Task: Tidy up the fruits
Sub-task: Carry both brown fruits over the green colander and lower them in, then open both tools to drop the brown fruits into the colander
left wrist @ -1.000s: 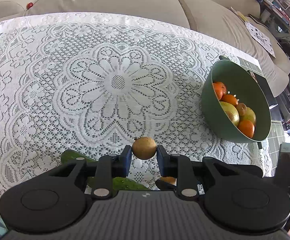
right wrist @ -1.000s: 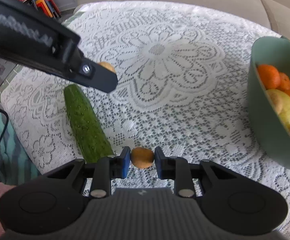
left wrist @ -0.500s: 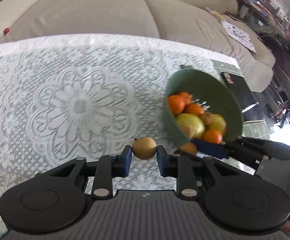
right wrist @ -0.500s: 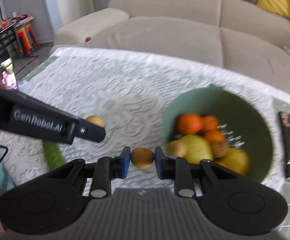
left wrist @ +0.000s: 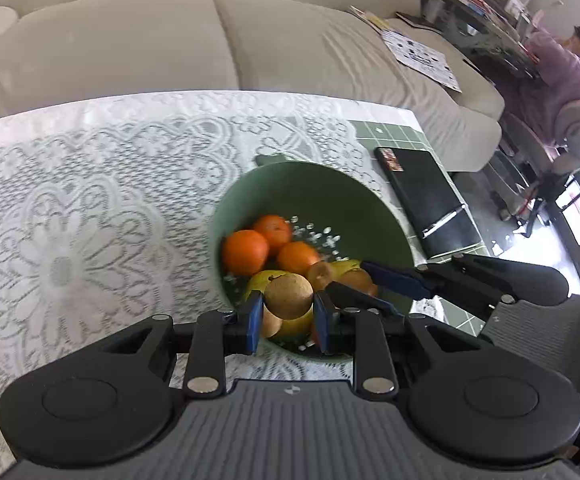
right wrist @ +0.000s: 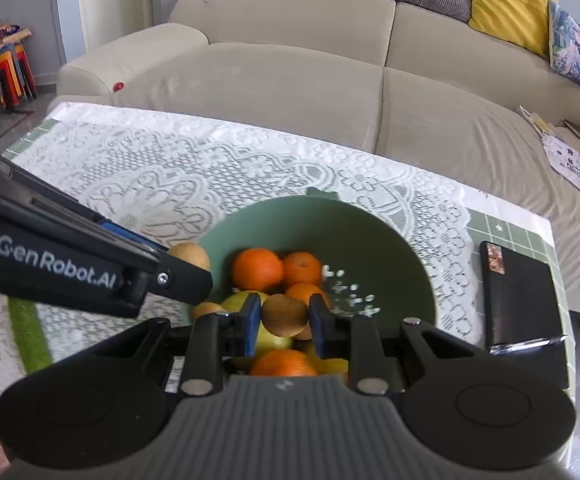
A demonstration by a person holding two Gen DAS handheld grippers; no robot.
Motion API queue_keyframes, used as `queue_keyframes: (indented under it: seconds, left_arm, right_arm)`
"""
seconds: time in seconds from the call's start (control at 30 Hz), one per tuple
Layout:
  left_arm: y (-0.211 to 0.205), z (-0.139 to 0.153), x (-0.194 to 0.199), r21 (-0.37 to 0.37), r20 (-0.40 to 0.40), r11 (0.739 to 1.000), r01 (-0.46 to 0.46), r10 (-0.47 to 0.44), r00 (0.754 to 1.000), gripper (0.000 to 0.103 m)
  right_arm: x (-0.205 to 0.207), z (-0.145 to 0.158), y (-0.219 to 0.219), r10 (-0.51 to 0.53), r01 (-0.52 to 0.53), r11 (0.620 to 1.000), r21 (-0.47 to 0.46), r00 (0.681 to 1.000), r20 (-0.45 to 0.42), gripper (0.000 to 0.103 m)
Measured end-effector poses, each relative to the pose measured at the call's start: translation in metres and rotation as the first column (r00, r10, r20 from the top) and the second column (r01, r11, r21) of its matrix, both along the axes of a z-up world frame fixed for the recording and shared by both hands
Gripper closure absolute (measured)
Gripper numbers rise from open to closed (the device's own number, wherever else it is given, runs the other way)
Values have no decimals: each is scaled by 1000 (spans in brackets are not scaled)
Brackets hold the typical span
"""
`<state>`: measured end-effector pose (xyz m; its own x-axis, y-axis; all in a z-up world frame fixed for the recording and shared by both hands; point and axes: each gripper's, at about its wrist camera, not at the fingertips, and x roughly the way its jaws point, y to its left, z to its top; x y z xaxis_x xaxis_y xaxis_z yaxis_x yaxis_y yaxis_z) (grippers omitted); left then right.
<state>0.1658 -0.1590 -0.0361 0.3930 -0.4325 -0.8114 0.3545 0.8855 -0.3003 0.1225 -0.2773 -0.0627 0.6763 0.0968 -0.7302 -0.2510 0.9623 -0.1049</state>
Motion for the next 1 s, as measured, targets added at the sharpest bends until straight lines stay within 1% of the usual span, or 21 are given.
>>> queue_keyframes:
  seconds: [0.07, 0.2, 0.47, 0.77, 1.0]
  left_arm:
    - [-5, -5, 5, -9, -13, 1000, 10, -10, 1000, 74]
    - [-12, -17, 19, -28, -58, 1000, -1, 0, 998, 74]
    - [-23, -28, 40, -67, -108, 998, -6, -2, 994, 74]
    - [-39, -42, 52, 3, -118, 1000, -11, 11, 993, 74]
    - [-39, -50, 56, 34, -133, 999, -13, 17, 991, 74]
  right_arm:
    - [6, -3, -5, 2, -2, 1000, -14, 1000, -6, 81]
    - [16, -12, -12, 1, -1, 999, -34, 1000, -22, 81]
    - [32, -25, -25, -15, 12, 999, -52, 999, -48, 81]
    - [46, -38, -26, -26, 20, 997, -79, 997, -68, 81]
    - [52, -42, -24, -44, 35, 995, -94, 995, -94, 81]
